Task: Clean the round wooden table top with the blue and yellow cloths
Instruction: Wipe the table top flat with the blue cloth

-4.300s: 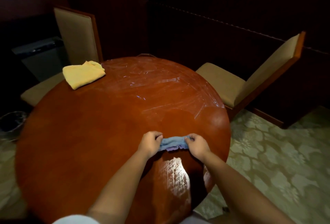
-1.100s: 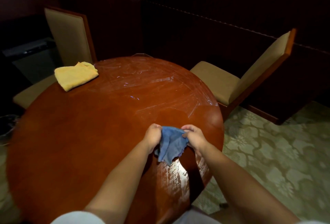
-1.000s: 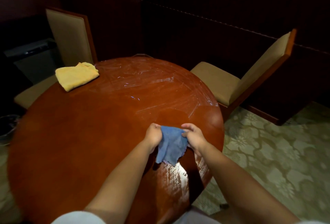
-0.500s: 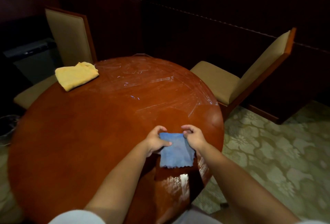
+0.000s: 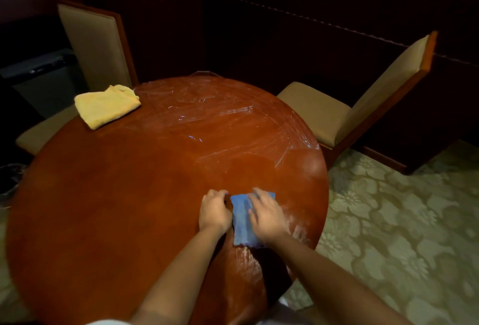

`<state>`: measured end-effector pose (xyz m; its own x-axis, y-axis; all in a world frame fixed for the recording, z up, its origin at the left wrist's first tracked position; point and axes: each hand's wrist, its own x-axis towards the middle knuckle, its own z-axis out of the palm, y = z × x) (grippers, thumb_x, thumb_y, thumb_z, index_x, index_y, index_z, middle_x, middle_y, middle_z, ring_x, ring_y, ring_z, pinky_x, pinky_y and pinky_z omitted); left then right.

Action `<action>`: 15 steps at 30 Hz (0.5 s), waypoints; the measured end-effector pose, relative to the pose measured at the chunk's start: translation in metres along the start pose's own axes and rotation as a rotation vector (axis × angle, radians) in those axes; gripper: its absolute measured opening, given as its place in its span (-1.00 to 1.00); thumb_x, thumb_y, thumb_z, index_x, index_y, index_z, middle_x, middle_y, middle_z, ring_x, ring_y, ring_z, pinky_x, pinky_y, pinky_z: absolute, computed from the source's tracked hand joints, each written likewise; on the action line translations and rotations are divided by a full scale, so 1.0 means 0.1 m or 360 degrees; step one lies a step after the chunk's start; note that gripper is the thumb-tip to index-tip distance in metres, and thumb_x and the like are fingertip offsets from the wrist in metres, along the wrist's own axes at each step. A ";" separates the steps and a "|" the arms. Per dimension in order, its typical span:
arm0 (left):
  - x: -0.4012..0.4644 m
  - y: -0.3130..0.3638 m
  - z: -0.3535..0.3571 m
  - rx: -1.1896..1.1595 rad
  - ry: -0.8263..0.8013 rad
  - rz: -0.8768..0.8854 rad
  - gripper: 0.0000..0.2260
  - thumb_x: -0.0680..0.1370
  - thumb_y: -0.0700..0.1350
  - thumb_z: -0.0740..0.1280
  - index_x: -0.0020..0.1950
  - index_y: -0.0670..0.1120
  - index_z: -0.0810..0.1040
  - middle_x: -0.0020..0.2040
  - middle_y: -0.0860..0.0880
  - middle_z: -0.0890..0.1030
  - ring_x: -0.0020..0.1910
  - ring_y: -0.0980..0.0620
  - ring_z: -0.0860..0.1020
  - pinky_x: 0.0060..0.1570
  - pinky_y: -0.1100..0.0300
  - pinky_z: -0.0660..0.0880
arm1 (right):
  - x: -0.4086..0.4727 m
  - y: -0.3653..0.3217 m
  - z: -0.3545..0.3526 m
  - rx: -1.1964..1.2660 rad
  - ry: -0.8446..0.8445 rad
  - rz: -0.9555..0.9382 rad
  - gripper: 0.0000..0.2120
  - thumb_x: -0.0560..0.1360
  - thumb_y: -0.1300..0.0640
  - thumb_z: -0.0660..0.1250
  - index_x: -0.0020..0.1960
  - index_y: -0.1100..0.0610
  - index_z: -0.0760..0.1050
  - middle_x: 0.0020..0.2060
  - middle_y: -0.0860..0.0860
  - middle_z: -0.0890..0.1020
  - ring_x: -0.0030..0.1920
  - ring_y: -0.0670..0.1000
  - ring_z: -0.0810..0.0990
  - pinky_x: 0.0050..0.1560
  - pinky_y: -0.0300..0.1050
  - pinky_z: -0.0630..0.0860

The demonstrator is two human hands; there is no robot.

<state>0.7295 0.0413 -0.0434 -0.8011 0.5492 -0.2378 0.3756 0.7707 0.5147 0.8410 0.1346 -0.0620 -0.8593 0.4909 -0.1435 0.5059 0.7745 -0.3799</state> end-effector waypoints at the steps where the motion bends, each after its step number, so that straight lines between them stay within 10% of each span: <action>1: 0.00 -0.02 0.01 -0.0016 0.0032 -0.0008 -0.57 0.50 -0.35 0.13 0.31 -0.07 0.47 0.26 -0.08 0.44 0.29 -0.08 0.36 0.28 0.14 0.33 | 0.01 -0.01 0.10 -0.0079 -0.0082 -0.0065 -0.40 0.60 -0.12 -0.21 0.41 0.12 0.39 0.44 0.08 0.34 0.44 0.06 0.31 0.39 0.02 0.30; 10: 0.15 0.03 0.11 -0.0008 0.0094 0.0360 -0.59 0.50 -0.35 0.15 0.34 -0.19 0.45 0.30 -0.13 0.47 0.32 -0.08 0.40 0.29 0.20 0.25 | 0.16 0.23 0.19 -0.0229 -0.0158 -0.0103 -0.34 0.64 -0.10 -0.28 0.38 0.24 0.40 0.37 0.13 0.43 0.35 0.11 0.43 0.34 0.04 0.36; 15: 0.17 0.12 0.30 0.0310 -0.0042 0.0598 -0.50 0.62 -0.21 0.03 0.56 -0.10 0.03 0.56 -0.01 0.04 0.54 0.09 -0.03 0.43 0.32 -0.18 | 0.23 0.50 0.05 -0.0327 -0.0182 -0.0121 -0.38 0.66 -0.04 -0.25 0.35 0.25 0.44 0.34 0.12 0.48 0.34 0.07 0.46 0.40 -0.13 0.10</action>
<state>0.7339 0.0693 -0.0659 -0.5803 0.8099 -0.0858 0.7224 0.5605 0.4048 0.8456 0.1824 -0.0891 -0.8925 0.3889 -0.2284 0.4341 0.8781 -0.2013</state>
